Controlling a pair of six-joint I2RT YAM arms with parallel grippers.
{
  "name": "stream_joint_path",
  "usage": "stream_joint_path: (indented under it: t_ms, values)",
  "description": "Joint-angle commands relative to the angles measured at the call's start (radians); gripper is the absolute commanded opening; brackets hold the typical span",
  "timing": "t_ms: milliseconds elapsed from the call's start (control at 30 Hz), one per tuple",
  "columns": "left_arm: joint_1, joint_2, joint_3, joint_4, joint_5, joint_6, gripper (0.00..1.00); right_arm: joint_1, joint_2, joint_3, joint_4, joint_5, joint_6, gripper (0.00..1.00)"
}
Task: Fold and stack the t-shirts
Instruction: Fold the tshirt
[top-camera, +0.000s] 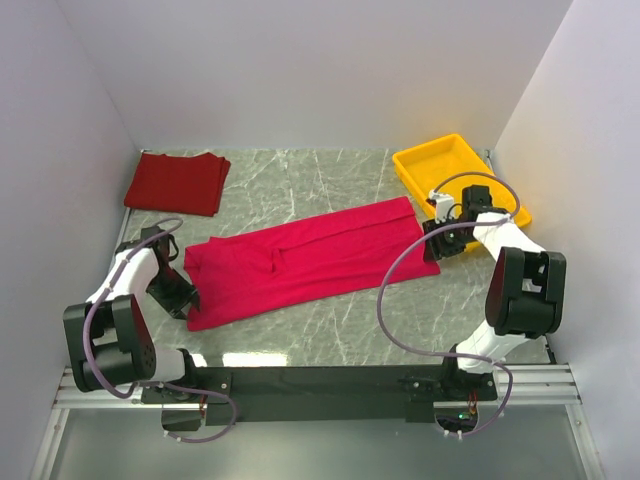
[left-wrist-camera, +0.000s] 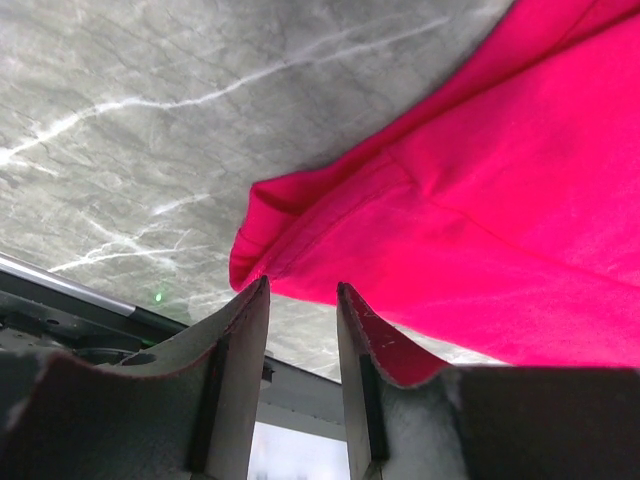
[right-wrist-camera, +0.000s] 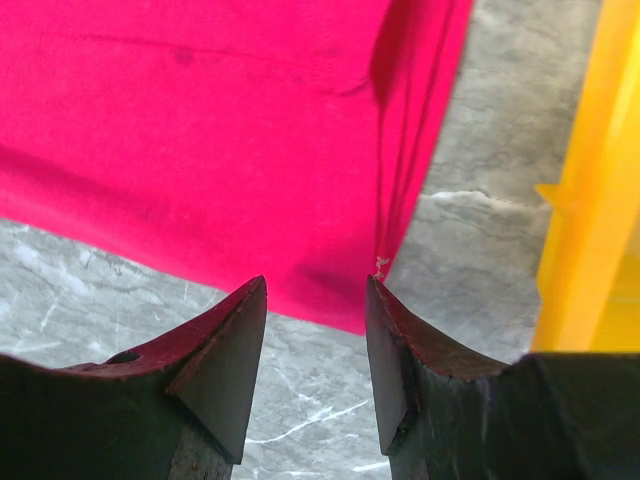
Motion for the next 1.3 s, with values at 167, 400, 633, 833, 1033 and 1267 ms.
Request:
stream_joint_path:
  t_ms: [167,400,633,833,1033,1267]
  values:
    - [-0.036,-0.008,0.025,-0.036,-0.018,-0.038,0.39,-0.021,0.056,0.078,-0.010,0.008,0.071,0.51]
    - [-0.056,-0.026,0.010,-0.043,-0.018,-0.055,0.37,-0.021,0.023,0.037,-0.010,-0.028,0.051,0.51]
    - [-0.078,-0.036,0.074,-0.098,-0.178,-0.081,0.36,-0.021,0.009,0.000,0.021,-0.062,0.073,0.51]
    - [-0.078,0.038,0.077,-0.053,-0.174,-0.069,0.39,-0.021,0.010,-0.003,0.035,-0.085,0.084,0.51]
    - [-0.058,0.032,0.238,0.080,-0.138,0.020,0.46,-0.013,0.000,0.020,0.024,-0.137,0.032,0.52]
    - [0.069,0.144,0.336,0.328,0.053,0.057,0.51,0.068,0.042,0.192,-0.001,-0.174,-0.033,0.52]
